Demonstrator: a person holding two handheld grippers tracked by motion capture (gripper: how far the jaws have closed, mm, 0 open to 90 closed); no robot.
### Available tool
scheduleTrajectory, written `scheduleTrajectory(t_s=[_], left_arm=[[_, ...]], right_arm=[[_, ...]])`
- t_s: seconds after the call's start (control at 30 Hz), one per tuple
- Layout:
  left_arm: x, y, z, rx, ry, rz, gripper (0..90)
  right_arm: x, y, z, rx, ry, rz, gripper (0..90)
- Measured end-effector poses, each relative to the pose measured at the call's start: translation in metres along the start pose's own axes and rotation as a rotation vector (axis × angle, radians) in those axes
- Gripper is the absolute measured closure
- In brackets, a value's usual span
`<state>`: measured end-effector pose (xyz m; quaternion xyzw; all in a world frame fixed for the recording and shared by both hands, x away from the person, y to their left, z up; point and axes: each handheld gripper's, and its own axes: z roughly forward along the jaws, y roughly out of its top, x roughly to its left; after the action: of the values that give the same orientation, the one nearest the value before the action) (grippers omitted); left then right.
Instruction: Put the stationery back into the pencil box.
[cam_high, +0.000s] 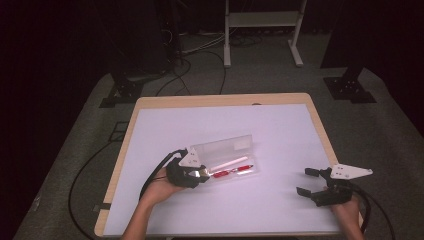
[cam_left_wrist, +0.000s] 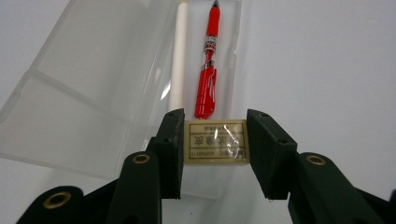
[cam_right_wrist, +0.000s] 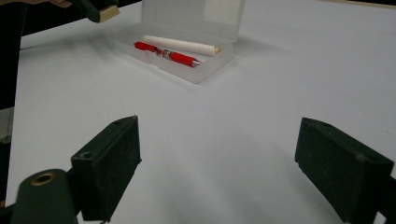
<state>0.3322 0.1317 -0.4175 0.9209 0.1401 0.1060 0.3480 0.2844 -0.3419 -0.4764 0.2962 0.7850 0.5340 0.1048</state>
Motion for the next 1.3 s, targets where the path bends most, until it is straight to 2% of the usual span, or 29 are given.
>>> scheduleTrajectory(t_s=[0.67, 1.3], left_arm=[[0.013, -0.005, 0.01, -0.001, 0.007, -0.026, 58.5], [0.018, -0.011, 0.023, 0.032, 0.004, -0.035, 58.5]], right_arm=[[0.0, 0.0, 0.0, -0.005, 0.003, 0.0, 13.4], [-0.001, 0.0, -0.001, -0.01, 0.002, 0.001, 13.4]])
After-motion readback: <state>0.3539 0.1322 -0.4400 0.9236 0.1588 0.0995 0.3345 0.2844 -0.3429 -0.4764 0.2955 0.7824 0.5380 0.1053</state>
